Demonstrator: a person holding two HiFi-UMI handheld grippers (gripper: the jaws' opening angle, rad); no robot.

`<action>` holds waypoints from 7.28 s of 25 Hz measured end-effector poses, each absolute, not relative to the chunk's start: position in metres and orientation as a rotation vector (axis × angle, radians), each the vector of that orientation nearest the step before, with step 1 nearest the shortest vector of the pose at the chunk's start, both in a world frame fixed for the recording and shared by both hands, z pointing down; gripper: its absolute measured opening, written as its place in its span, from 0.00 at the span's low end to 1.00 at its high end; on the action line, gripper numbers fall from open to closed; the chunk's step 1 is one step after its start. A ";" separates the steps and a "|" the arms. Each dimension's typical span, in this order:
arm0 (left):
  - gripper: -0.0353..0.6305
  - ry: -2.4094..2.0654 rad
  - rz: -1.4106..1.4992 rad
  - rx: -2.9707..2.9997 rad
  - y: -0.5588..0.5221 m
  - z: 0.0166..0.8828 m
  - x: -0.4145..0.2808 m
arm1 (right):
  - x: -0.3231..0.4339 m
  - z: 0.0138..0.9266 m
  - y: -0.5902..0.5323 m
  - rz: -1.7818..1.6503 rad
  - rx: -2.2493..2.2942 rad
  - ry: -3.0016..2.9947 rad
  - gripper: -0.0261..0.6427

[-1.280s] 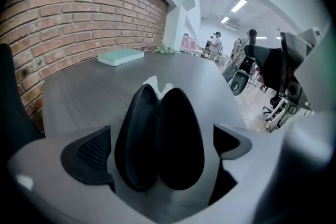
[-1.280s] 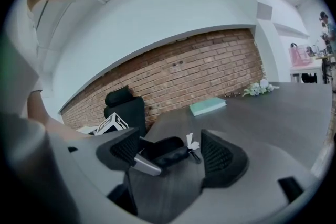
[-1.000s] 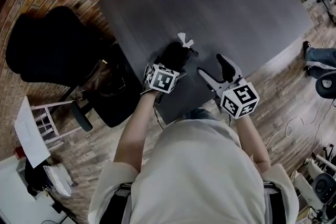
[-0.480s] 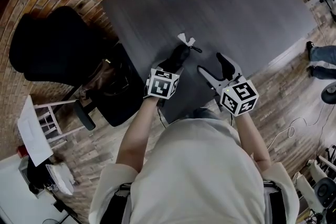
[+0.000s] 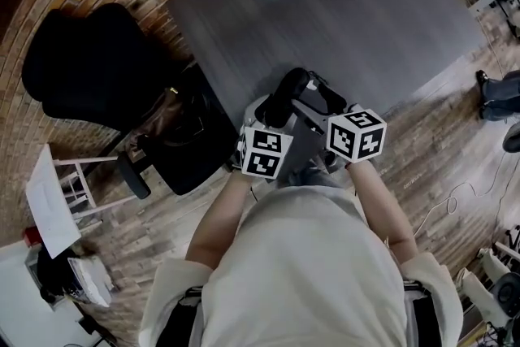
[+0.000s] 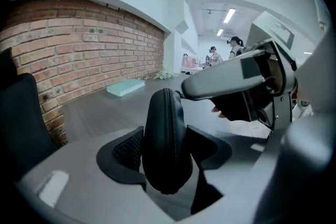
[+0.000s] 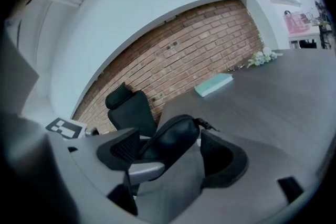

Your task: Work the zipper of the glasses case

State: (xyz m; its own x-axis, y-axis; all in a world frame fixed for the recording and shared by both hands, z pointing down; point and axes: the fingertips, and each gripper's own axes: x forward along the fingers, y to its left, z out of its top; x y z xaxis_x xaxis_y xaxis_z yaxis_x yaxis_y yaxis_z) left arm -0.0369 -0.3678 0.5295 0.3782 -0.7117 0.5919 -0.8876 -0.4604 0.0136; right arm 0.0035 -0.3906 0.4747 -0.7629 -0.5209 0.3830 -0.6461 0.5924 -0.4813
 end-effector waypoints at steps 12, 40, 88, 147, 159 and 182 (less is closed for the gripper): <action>0.45 -1.632 0.929 2.540 -0.291 0.505 -0.031 | -0.015 0.489 -0.340 1.455 0.961 -2.393 0.58; 0.58 -1.346 0.831 2.771 -0.156 0.496 -0.033 | -0.026 0.502 -0.234 2.146 0.903 -2.248 0.46; 0.47 -0.289 0.463 2.446 -0.068 0.481 0.007 | -0.074 0.468 -0.109 0.280 -0.387 -1.861 0.27; 0.44 -0.788 -0.149 2.413 -0.161 0.397 -0.055 | -0.028 0.433 -0.129 0.418 0.447 -2.666 0.05; 0.44 -0.766 -0.191 2.401 -0.183 0.391 -0.044 | -0.047 0.443 -0.111 0.719 0.469 -2.767 0.05; 0.44 -0.924 -0.050 2.050 -0.327 0.541 -0.016 | 0.053 0.495 -0.242 0.662 0.949 -2.594 0.08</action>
